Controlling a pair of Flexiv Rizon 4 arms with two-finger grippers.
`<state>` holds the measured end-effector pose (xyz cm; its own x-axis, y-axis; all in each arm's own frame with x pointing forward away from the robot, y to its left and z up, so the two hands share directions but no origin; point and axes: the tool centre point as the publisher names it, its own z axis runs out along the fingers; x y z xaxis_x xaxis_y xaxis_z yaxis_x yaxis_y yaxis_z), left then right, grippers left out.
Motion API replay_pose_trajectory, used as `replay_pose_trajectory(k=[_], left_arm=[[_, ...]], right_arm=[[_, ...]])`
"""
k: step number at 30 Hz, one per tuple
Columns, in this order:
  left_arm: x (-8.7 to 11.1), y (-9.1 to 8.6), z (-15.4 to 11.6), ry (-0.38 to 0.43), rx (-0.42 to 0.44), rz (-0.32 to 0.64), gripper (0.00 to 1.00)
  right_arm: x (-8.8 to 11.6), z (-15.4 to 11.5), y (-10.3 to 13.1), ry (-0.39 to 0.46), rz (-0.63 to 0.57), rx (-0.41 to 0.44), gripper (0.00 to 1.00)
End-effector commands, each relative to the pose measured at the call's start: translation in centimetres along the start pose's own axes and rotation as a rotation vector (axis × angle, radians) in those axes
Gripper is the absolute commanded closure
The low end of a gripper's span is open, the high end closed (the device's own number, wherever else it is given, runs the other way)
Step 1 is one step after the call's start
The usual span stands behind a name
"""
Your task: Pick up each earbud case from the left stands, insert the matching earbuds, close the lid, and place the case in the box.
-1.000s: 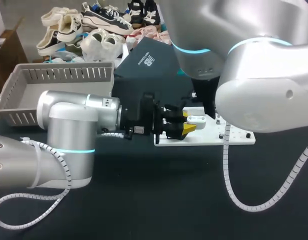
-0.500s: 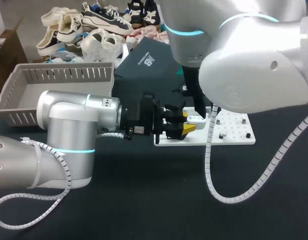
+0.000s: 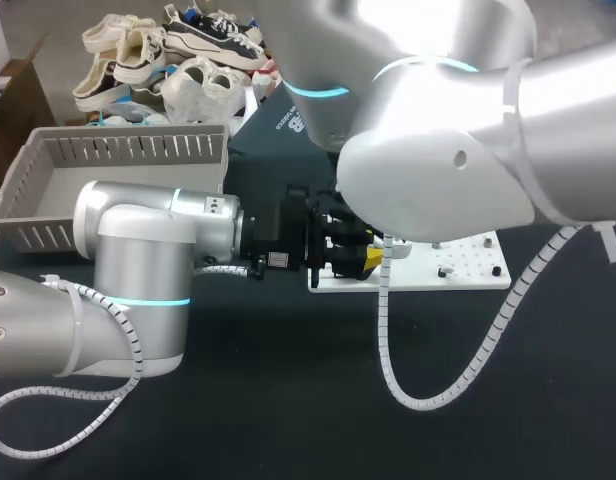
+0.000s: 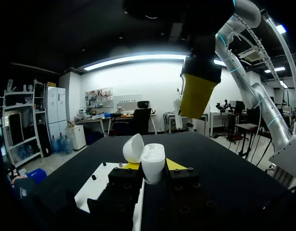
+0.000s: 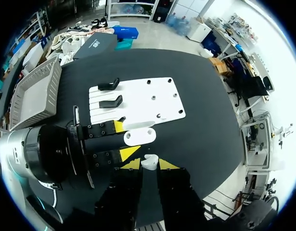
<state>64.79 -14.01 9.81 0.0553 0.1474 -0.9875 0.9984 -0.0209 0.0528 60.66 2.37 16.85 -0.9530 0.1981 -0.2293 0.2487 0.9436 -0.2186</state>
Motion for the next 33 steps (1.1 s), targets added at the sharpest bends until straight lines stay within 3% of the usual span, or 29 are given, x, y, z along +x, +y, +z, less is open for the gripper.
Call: replay_pose_trajectory(k=[1,12,33], left_arm=[[0.1,-0.1,0.0,-0.003,-0.003,0.002,1.0],[0.1,-0.1,0.0,-0.003,-0.003,0.002,1.0],[0.1,-0.1,0.0,-0.003,-0.003,0.002,1.0]], right_arm=[[-0.3,0.6,-0.5,-0.006,0.005,-0.017,1.0],[-0.8,1.2,-0.4,-0.078,-0.019,-0.015,1.0],[-2.2,2.9,-0.5,-0.081,-0.019,0.025,1.0]])
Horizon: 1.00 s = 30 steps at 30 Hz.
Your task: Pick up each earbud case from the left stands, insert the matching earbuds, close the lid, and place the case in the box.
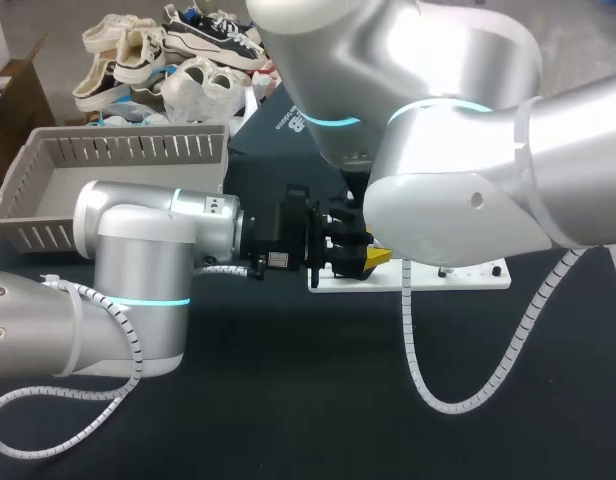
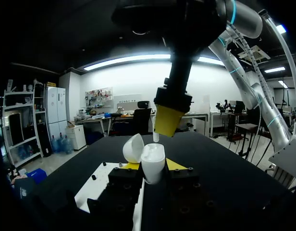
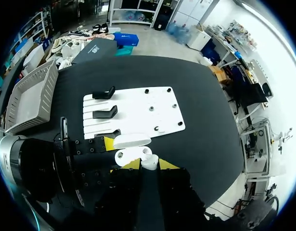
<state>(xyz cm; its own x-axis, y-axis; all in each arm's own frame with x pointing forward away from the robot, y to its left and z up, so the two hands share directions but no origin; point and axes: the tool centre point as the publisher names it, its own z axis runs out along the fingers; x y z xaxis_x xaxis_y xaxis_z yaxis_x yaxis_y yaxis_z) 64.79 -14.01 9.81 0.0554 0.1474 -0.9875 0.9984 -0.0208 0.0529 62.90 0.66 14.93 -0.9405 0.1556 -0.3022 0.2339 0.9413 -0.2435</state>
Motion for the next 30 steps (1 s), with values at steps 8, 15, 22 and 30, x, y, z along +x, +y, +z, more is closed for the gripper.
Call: replay_pose_trajectory(k=[8,15,22,30], left_arm=[[0.1,-0.1,0.0,-0.003,-0.003,0.002,1.0],[0.1,-0.1,0.0,-0.003,-0.003,0.002,1.0],[0.1,-0.1,0.0,-0.003,-0.003,0.002,1.0],[0.1,-0.1,0.0,-0.003,-0.003,0.002,1.0]], right_arm=[[-0.4,0.6,0.0,0.009,0.004,0.005,1.0],[-0.5,0.7,0.2,0.01,0.002,0.005,1.0],[-0.6,1.0,0.5,0.015,-0.005,0.008,1.0],[-0.6,1.4,0.5,0.021,-0.01,0.021,1.0]])
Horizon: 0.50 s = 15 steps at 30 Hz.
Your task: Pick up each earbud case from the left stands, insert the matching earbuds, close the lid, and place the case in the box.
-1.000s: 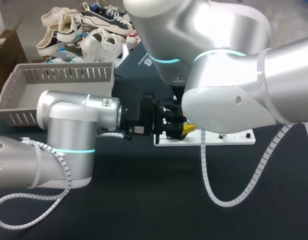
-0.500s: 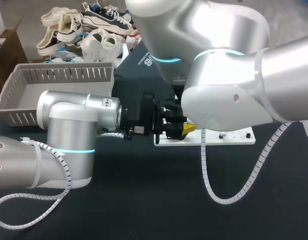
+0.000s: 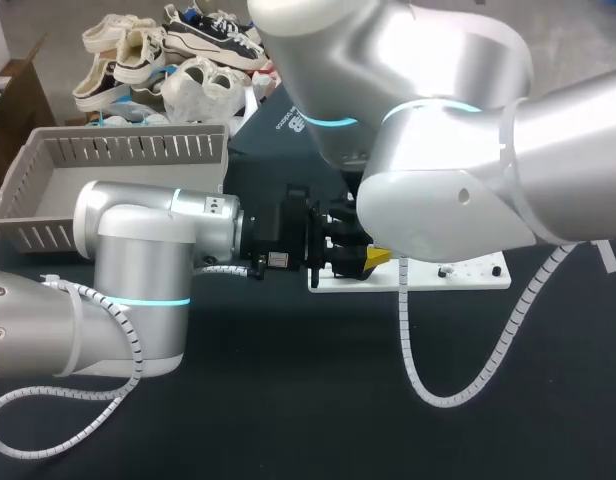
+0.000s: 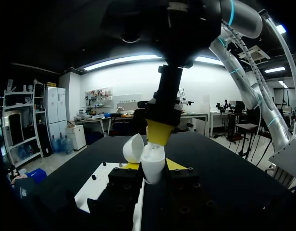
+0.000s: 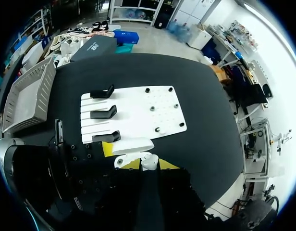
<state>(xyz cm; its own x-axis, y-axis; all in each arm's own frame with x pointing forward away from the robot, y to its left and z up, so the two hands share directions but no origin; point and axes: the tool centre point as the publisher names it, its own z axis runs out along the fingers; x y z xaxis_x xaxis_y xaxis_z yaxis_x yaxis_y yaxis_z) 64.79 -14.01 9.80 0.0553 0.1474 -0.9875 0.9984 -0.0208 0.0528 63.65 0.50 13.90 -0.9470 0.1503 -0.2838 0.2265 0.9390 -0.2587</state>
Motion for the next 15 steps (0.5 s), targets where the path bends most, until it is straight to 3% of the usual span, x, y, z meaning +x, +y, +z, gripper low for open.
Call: replay_pose_trajectory(k=[1,11,12,15], left_arm=[[0.06,-0.1,-0.01,-0.003,-0.003,0.002,1.0],[0.06,-0.1,-0.01,-0.003,-0.003,0.002,1.0],[0.06,-0.1,-0.01,-0.003,-0.003,0.002,1.0],[0.06,-0.1,-0.01,-0.003,-0.003,0.002,1.0]], right_arm=[[-0.21,0.26,0.24,0.006,0.002,0.011,1.0],[-0.22,0.55,0.31,0.016,0.003,0.021,0.99],[-0.21,0.56,0.31,0.019,0.003,0.02,0.8],[-0.19,0.54,0.33,0.027,0.002,0.011,0.76]])
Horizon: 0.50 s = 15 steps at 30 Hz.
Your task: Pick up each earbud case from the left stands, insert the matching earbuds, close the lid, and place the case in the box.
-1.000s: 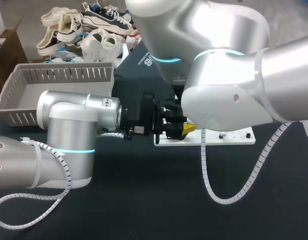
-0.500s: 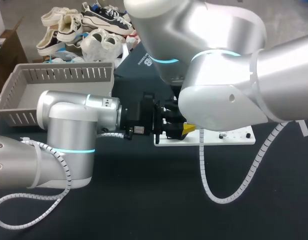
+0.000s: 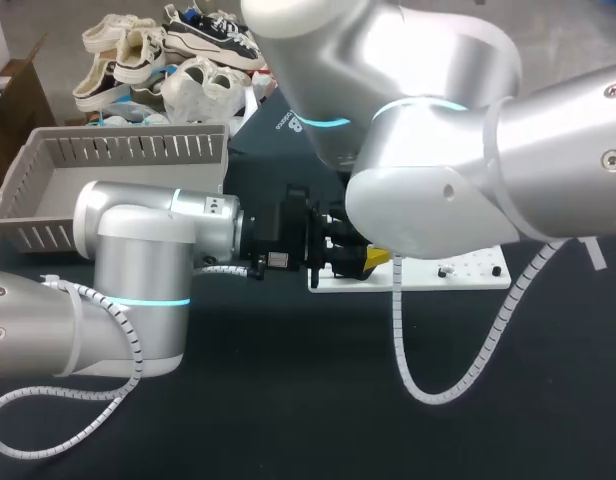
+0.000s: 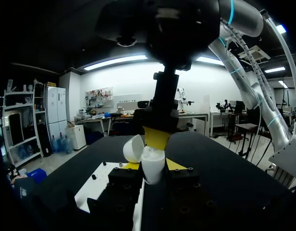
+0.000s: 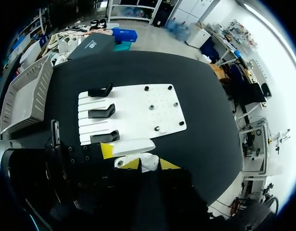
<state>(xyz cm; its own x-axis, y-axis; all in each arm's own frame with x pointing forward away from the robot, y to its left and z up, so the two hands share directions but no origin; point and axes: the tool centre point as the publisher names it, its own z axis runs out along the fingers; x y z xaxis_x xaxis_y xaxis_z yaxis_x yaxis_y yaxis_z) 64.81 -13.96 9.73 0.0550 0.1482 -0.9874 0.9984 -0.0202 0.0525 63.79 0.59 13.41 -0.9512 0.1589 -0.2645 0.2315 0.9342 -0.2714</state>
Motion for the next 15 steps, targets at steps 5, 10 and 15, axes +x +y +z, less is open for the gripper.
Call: replay_pose_trajectory(k=[5,10,15], left_arm=[[0.0,-0.1,0.0,-0.004,-0.002,0.002,1.0],[0.0,-0.1,0.0,-0.004,-0.002,0.002,1.0],[0.0,-0.1,0.0,-0.004,-0.002,0.002,1.0]], right_arm=[[-0.1,0.0,0.1,0.007,-0.001,-0.008,0.61],[0.1,-0.7,-0.1,0.008,-0.001,-0.029,0.54],[0.4,-2.5,-1.5,-0.011,0.02,-0.085,0.52]])
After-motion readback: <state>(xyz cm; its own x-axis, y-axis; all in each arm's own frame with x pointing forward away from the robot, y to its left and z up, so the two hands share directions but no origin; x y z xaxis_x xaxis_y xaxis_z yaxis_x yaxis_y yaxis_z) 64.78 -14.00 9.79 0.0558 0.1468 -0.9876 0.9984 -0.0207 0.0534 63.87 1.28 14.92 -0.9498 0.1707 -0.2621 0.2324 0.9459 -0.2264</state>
